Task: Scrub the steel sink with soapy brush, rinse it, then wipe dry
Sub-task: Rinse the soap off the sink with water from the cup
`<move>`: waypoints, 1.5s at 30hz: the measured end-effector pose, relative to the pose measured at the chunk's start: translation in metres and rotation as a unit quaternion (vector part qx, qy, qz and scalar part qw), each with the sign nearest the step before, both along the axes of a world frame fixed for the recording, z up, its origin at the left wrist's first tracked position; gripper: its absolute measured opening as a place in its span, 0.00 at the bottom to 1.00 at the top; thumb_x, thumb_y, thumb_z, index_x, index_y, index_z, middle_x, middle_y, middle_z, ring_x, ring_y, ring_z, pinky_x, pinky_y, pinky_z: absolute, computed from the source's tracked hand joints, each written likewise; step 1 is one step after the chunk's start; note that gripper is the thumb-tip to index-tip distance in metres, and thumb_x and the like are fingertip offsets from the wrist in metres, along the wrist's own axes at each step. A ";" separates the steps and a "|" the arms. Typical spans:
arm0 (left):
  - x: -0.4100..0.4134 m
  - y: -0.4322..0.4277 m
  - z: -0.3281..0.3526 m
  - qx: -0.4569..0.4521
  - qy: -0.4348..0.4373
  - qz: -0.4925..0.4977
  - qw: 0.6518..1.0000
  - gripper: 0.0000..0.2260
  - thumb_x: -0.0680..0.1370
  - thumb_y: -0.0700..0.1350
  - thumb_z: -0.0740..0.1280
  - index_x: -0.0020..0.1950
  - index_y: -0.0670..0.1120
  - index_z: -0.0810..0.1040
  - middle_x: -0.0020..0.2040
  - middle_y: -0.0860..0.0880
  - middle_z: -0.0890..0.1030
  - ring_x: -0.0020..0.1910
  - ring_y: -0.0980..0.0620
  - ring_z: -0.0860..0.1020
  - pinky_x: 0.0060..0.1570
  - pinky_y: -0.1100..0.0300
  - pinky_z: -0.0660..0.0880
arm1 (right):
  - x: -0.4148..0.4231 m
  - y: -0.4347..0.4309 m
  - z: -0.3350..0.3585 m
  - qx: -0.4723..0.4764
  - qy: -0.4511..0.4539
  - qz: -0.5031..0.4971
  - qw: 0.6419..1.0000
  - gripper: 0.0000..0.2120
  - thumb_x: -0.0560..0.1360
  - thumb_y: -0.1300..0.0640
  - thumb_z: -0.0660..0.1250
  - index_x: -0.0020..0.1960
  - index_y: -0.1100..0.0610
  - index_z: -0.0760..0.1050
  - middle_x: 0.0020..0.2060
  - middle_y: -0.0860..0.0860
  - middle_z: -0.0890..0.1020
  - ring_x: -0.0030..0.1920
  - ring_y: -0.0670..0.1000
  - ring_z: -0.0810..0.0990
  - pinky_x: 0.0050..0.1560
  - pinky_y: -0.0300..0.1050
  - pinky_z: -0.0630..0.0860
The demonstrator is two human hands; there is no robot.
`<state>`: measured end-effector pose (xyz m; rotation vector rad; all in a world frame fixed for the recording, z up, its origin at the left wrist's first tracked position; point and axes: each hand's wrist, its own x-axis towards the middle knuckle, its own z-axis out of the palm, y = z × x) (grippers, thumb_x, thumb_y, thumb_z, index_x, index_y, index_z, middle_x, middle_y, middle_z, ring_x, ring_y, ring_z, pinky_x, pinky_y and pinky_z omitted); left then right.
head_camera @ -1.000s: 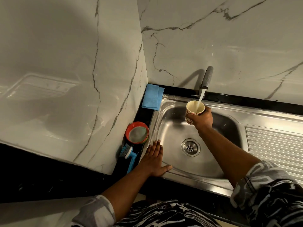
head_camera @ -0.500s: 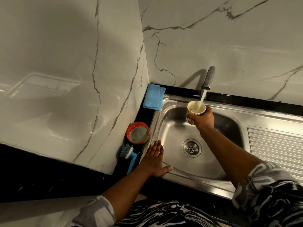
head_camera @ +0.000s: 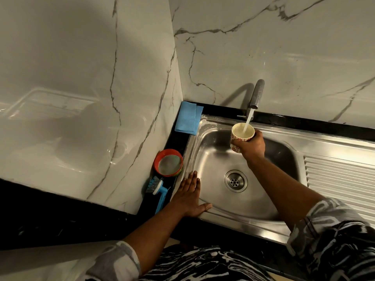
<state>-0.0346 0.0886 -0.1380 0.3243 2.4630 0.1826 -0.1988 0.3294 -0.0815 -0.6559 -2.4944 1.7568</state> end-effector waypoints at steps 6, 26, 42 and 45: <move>0.001 0.000 0.002 0.002 0.001 -0.001 1.000 0.52 0.80 0.74 0.54 0.83 0.40 0.31 0.78 0.42 0.21 0.77 0.44 0.21 0.80 0.46 0.29 | 0.004 -0.003 0.003 -0.002 0.006 0.003 1.000 0.43 0.60 0.54 0.86 0.70 0.53 0.70 0.61 0.50 0.79 0.58 0.51 0.78 0.58 0.49 0.78; -0.003 0.015 0.023 -0.018 0.194 0.042 0.980 0.43 0.84 0.64 0.59 0.86 0.38 0.46 0.86 0.37 0.44 0.86 0.40 0.43 0.84 0.47 0.41 | 0.066 -0.012 -0.014 0.071 -0.024 0.138 0.988 0.41 0.57 0.54 0.87 0.65 0.52 0.74 0.53 0.47 0.82 0.53 0.50 0.81 0.54 0.49 0.79; -0.043 0.017 -0.013 -0.026 0.199 0.086 0.976 0.56 0.76 0.67 0.71 0.85 0.34 0.44 0.85 0.32 0.46 0.85 0.34 0.47 0.83 0.44 0.45 | 0.036 -0.070 -0.012 0.253 -0.023 0.301 0.919 0.46 0.54 0.42 0.83 0.68 0.50 0.70 0.58 0.49 0.79 0.59 0.52 0.75 0.55 0.52 0.79; -0.039 0.015 -0.011 -0.027 0.213 0.072 0.974 0.54 0.78 0.67 0.68 0.85 0.34 0.43 0.85 0.33 0.43 0.85 0.36 0.43 0.83 0.44 0.42 | 0.041 -0.063 -0.020 0.237 -0.022 0.280 0.930 0.46 0.52 0.40 0.82 0.66 0.50 0.70 0.58 0.47 0.79 0.58 0.52 0.76 0.55 0.53 0.80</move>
